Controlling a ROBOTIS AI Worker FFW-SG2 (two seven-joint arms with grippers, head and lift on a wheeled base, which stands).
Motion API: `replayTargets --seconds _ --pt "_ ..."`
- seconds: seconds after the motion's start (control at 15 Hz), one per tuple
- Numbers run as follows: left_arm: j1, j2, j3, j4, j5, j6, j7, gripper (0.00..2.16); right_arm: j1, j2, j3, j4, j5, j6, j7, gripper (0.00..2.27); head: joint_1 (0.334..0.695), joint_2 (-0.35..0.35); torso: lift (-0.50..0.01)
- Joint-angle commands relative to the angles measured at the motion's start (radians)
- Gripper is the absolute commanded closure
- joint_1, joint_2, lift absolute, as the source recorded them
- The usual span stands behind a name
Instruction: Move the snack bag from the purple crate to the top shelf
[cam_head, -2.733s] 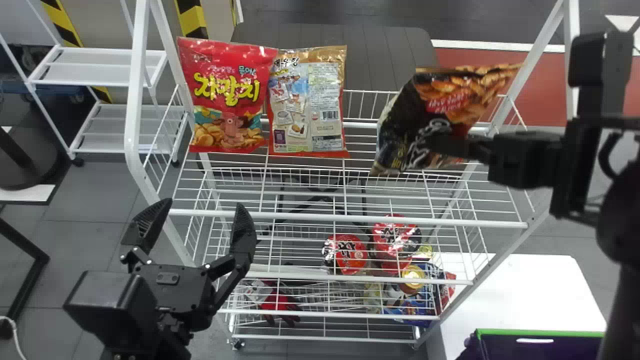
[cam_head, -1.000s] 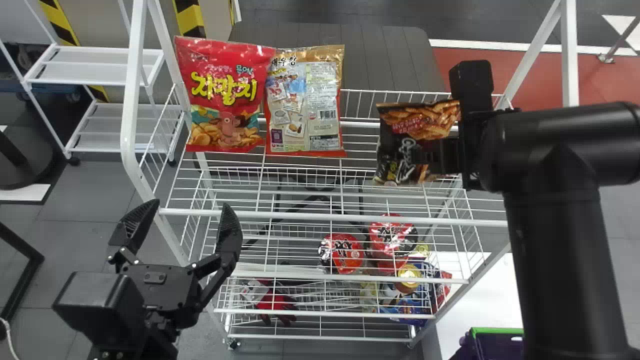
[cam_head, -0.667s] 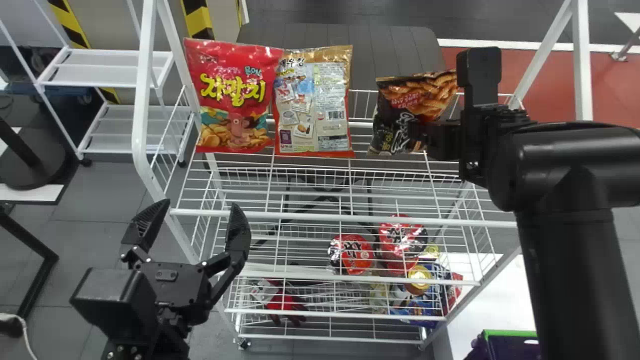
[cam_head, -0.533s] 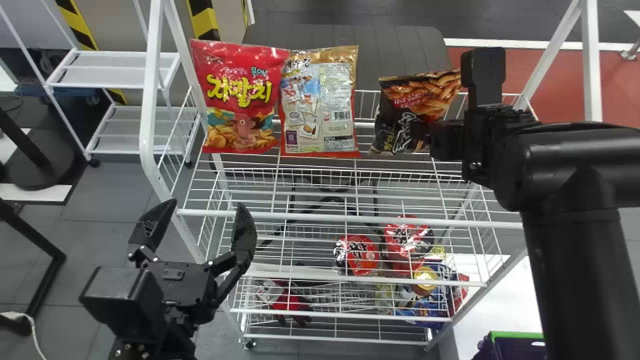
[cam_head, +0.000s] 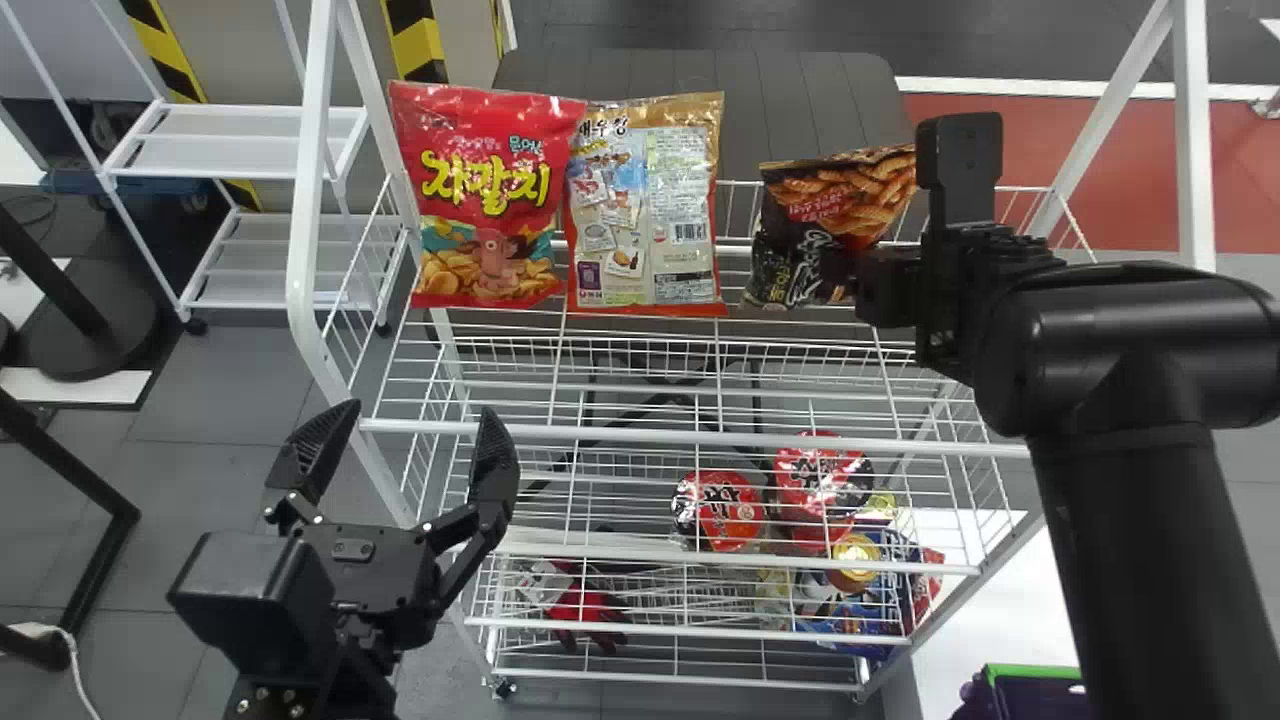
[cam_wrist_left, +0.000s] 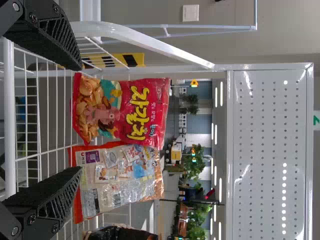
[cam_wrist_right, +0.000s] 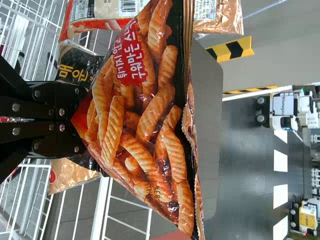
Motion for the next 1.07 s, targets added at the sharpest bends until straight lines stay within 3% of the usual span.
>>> replayTargets --seconds 0.0,0.07,0.13,0.2,0.27,1.0 --pt "0.003 0.000 0.000 0.001 -0.001 -0.002 0.000 0.11 -0.006 0.002 0.001 0.019 -0.003 0.002 0.000 1.28 0.695 0.006 0.000" --pt "0.003 0.000 0.000 0.001 -0.001 -0.002 0.000 0.11 -0.006 0.002 0.000 0.029 -0.003 -0.001 -0.011 1.23 0.695 0.006 0.000" --pt "0.001 0.000 0.000 0.001 -0.001 -0.002 0.000 0.11 -0.007 0.002 0.000 0.036 0.000 -0.001 -0.017 0.91 0.695 0.006 0.000" --pt "0.001 0.000 0.000 0.001 -0.001 -0.002 0.000 0.11 -0.010 0.002 0.000 0.039 0.003 -0.005 -0.019 0.33 0.695 0.004 0.000" --pt "0.001 0.000 0.000 0.001 -0.001 -0.002 0.000 0.11 -0.013 0.002 0.001 0.040 0.003 -0.001 -0.022 0.20 0.695 0.002 0.000" --pt "-0.008 -0.001 0.000 0.011 0.001 0.001 0.000 0.11 0.002 0.002 0.003 0.036 0.003 -0.066 -0.013 0.16 0.695 0.002 0.000"
